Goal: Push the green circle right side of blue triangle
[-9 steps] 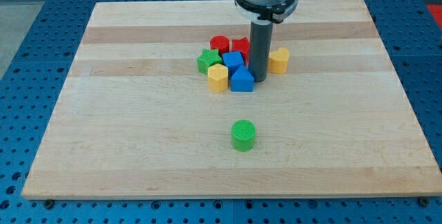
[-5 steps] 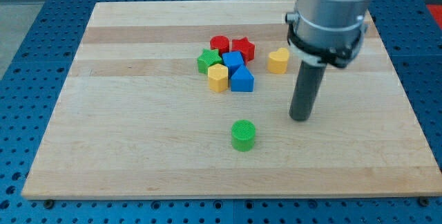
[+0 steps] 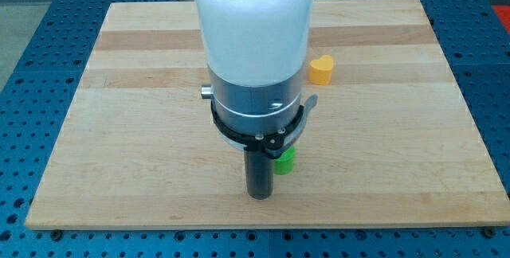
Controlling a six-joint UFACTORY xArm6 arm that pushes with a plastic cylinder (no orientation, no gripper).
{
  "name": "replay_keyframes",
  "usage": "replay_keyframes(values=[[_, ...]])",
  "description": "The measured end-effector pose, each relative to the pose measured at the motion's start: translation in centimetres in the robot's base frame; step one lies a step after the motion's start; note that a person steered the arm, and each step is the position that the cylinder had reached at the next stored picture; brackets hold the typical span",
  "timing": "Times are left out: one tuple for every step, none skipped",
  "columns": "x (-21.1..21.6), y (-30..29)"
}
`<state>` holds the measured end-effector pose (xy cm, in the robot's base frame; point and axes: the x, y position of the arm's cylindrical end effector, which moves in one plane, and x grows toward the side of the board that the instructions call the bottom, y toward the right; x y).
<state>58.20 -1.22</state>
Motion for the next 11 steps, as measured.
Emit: replay_keyframes(values=[[-1.5, 0.0], [-3.0, 0.4], [-3.2, 2.8], [-3.3, 6.0], [-4.5, 8.1], [-5.7, 9.5], [-7.1, 10.6], [-8.8, 11.2], [-10.2, 11.7], [-10.9, 11.7], [-12.2, 11.8]])
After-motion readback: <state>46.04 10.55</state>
